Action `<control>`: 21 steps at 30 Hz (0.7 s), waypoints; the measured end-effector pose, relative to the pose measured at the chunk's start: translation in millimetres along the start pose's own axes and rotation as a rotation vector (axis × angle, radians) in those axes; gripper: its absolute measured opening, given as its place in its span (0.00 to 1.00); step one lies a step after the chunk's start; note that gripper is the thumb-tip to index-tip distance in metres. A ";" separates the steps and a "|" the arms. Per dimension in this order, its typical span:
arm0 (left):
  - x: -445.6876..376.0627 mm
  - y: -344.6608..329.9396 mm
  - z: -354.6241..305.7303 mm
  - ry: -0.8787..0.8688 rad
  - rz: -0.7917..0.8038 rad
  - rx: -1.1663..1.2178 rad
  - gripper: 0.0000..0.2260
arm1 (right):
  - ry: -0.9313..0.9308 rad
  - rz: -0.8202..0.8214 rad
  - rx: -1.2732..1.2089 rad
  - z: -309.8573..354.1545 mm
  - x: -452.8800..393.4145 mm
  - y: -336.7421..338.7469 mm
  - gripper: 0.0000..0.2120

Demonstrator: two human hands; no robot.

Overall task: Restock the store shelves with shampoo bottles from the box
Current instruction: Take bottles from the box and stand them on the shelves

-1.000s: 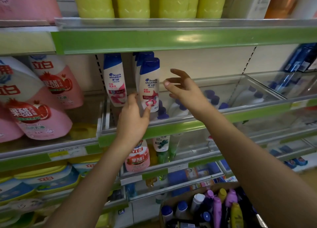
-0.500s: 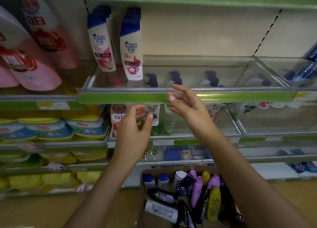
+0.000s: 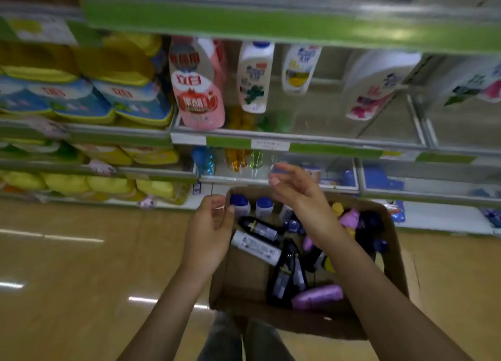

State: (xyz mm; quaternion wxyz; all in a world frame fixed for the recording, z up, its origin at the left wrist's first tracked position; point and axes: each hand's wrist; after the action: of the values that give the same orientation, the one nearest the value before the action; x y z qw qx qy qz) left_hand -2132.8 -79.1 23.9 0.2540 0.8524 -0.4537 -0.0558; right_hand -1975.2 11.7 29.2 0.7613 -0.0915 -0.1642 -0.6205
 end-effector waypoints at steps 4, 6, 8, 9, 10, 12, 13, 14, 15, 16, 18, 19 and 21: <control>8.4 -7.5 44.4 0.090 0.014 -0.085 0.05 | -0.116 -0.062 0.002 -50.3 -5.4 -2.2 0.14; 12.6 -11.3 62.1 0.135 0.039 -0.104 0.06 | -0.165 -0.099 -0.025 -72.6 -6.3 -3.4 0.13; 16.2 -15.8 76.9 0.165 0.065 -0.137 0.05 | -0.200 -0.153 -0.053 -93.2 -8.2 -3.2 0.11; 17.4 -18.6 82.8 0.178 0.077 -0.150 0.05 | -0.207 -0.195 -0.061 -102.5 -9.8 -2.0 0.12; 18.1 -21.7 88.4 0.192 0.089 -0.160 0.05 | -0.215 -0.243 -0.067 -111.1 -11.9 0.0 0.12; 18.6 -29.8 96.8 0.213 0.126 -0.175 0.06 | -0.220 -0.325 -0.052 -126.9 -16.6 7.8 0.10; 18.9 -34.9 99.4 0.217 0.149 -0.181 0.06 | -0.216 -0.357 -0.019 -133.3 -19.1 12.8 0.10; 19.4 -40.4 101.4 0.222 0.174 -0.183 0.06 | -0.218 -0.381 0.021 -139.7 -21.5 17.6 0.12; 19.9 -46.5 102.8 0.232 0.201 -0.178 0.07 | -0.222 -0.395 0.056 -145.0 -23.4 22.8 0.13; 20.5 -52.6 103.8 0.245 0.232 -0.170 0.07 | -0.222 -0.400 0.090 -150.3 -25.8 27.2 0.14; 21.4 -65.1 105.7 0.259 0.294 -0.162 0.08 | -0.214 -0.391 0.172 -160.6 -31.1 34.1 0.15; 21.8 -71.1 106.3 0.261 0.326 -0.166 0.09 | -0.213 -0.382 0.206 -165.3 -33.9 36.5 0.16; 21.9 -81.7 107.4 0.261 0.375 -0.176 0.10 | -0.213 -0.354 0.265 -174.6 -39.6 40.5 0.18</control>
State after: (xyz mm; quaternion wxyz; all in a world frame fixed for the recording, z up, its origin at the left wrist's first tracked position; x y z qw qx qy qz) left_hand -2094.2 -100.2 -105.5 0.3896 0.7279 -0.5606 0.0639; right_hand -1918.9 -3.4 -144.8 0.6246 -0.0256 -0.3371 -0.7040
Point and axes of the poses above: each hand's wrist, its own x-axis away from the middle knuckle, its own y-axis out of the back of the hand, z = x × y, and after that the axes turned 8 degrees about -z, right-handed
